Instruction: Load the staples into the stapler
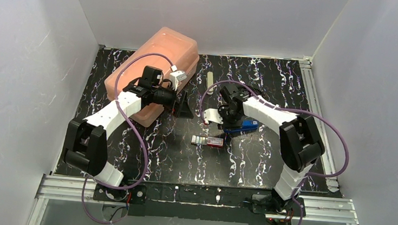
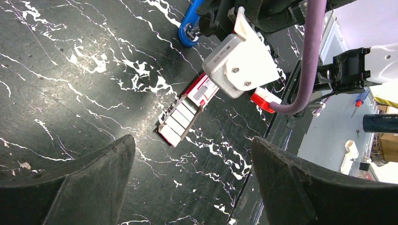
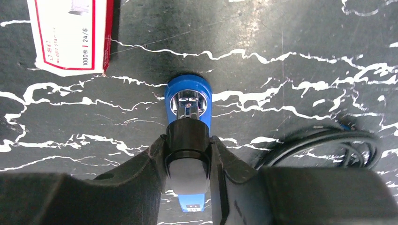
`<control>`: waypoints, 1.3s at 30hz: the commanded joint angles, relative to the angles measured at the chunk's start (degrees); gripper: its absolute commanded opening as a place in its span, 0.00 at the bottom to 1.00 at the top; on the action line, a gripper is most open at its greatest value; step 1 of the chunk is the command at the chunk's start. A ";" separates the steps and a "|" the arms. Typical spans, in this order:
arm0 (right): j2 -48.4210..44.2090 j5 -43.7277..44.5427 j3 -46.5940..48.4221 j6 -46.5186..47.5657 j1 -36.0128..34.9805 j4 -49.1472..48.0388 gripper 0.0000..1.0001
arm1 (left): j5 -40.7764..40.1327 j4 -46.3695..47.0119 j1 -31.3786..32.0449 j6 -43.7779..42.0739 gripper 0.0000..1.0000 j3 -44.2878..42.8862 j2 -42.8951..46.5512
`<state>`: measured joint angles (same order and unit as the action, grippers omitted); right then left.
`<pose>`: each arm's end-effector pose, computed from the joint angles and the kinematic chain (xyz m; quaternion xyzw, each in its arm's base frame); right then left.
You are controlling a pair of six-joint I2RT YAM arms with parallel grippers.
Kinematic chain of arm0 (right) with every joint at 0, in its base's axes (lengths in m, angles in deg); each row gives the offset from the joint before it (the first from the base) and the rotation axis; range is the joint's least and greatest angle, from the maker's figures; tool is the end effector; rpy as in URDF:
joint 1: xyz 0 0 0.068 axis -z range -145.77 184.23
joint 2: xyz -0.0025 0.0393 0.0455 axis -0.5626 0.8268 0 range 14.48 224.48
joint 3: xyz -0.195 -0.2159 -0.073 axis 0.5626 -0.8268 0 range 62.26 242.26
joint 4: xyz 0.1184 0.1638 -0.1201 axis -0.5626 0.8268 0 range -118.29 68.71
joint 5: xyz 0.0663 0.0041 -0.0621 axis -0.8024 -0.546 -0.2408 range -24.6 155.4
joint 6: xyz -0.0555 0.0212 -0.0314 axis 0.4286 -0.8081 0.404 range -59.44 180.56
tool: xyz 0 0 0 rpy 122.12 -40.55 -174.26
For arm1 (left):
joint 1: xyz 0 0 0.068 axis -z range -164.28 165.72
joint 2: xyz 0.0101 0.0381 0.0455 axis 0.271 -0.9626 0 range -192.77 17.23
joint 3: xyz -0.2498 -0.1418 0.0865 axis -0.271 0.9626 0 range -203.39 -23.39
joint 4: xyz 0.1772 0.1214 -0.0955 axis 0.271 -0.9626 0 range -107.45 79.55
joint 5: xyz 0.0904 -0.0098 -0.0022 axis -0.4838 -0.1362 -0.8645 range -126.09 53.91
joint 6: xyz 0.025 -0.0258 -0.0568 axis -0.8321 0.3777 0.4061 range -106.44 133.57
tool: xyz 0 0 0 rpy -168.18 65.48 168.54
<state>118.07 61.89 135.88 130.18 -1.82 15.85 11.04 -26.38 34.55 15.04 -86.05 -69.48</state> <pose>0.2739 0.2035 0.2184 -0.7915 0.5946 -0.0109 0.1411 0.2809 -0.1373 0.3005 0.2924 0.7957 -0.4249 0.3176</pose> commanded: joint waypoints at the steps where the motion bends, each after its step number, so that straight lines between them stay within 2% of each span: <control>1: -2.78 0.32 -2.16 -8.72 0.41 -2.27 0.31 | 1.12 -0.84 -0.37 -1.04 0.90 -0.26 3.46; 4: -3.09 0.14 -2.96 -12.50 1.13 -3.57 0.39 | 1.39 0.19 -0.35 -1.03 0.90 0.48 3.75; 9: -3.46 -1.14 -3.90 -15.42 2.80 -5.14 0.41 | 1.86 0.66 -0.31 -2.38 0.91 1.02 3.45; 12: -3.53 -2.04 -3.71 -16.49 3.62 -5.31 0.51 | 1.81 1.35 -0.35 -3.63 0.92 1.74 3.35; 15: -3.51 -2.57 -3.54 -16.80 4.13 -5.30 0.56 | 1.96 3.03 -0.33 -3.93 0.92 3.07 3.99; 19: -3.32 -2.96 -3.02 -16.72 4.82 -5.17 0.56 | 2.08 3.86 -0.33 -4.35 0.92 4.01 4.44; 22: -3.16 -4.38 -2.26 -16.55 5.61 -4.64 0.49 | 2.17 3.93 -0.32 -4.91 0.92 4.39 4.77; 25: -3.41 -6.38 -2.00 -16.43 5.98 -4.30 0.38 | 2.26 4.78 -0.34 -5.94 0.91 5.15 5.08; 32: -6.37 -13.24 -2.02 -18.28 8.38 -5.71 0.04 | 3.36 10.23 0.24 -7.45 0.85 8.41 5.49; 39: -9.42 -18.36 -0.42 -19.66 10.11 -7.10 0.01 | 3.69 14.59 4.37 -11.75 0.73 7.36 1.40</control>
<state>112.48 49.13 132.65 112.15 7.64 10.37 12.66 -15.27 36.37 7.13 -77.44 -66.62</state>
